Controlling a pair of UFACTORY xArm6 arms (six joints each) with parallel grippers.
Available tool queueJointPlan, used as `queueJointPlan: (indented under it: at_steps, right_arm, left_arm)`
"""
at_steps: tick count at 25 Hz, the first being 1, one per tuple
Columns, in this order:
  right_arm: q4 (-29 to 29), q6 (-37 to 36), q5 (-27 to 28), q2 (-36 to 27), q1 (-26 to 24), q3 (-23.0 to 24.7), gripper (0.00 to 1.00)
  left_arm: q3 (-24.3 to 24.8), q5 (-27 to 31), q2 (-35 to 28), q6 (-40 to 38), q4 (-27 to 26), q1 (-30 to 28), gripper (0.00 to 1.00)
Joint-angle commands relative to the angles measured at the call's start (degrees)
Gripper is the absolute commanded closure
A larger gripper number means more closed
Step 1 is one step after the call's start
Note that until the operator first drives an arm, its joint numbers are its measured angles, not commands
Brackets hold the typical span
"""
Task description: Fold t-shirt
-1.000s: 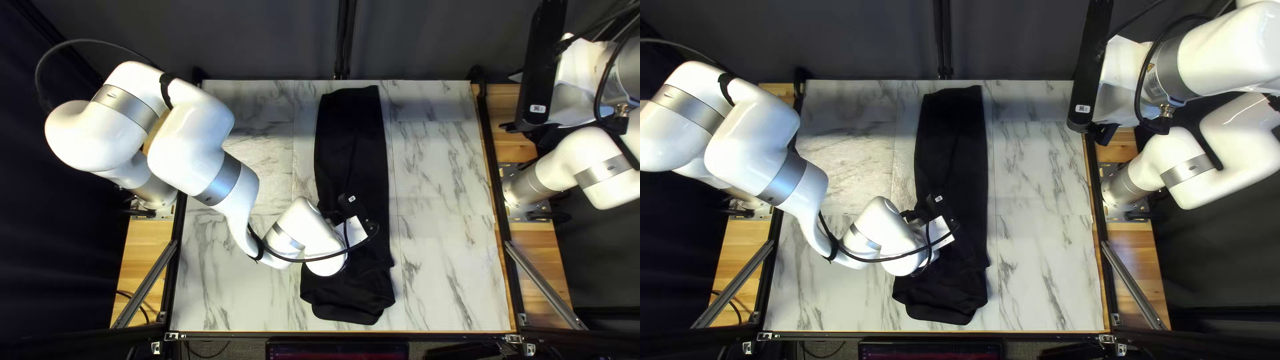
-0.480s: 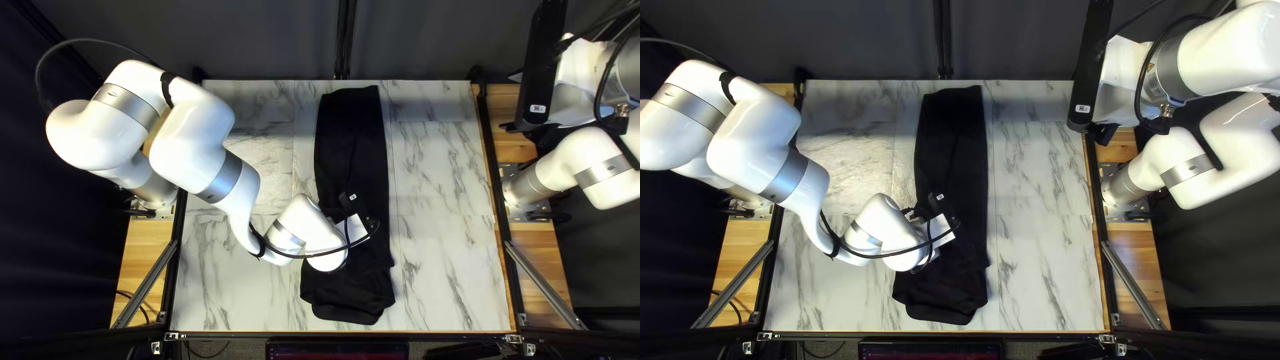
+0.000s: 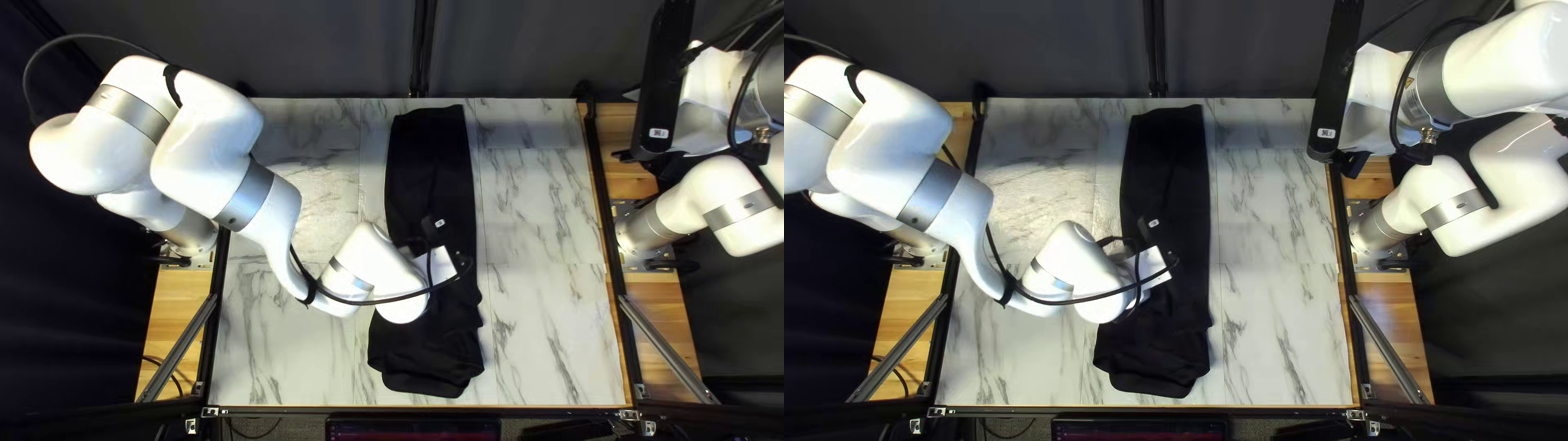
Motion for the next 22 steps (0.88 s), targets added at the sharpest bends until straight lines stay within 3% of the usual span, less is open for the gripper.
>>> queueJointPlan:
  at_steps: [1,7,10,18,22]
  right_arm:
    - [0.0,0.0,0.0,0.0,0.0,0.0,0.0]
    - [0.0,0.0,0.0,0.0,0.0,0.0,0.0]
    - [0.0,0.0,0.0,0.0,0.0,0.0,0.0]
    - [0.0,0.0,0.0,0.0,0.0,0.0,0.0]
    - [0.0,0.0,0.0,0.0,0.0,0.0,0.0]
  left_arm:
    - [1.6,-5.3,0.7,5.9,0.8,1.2,1.0]
    - [5.8,-15.1,0.8,19.3,-0.2,2.4,1.0]
    - [7.8,-16.6,-0.2,25.3,-2.4,2.7,1.0]
    - [13.2,-11.0,-5.2,27.8,-3.6,1.9,1.0]
    - [11.3,-7.7,-4.1,26.8,-2.6,0.9,1.0]
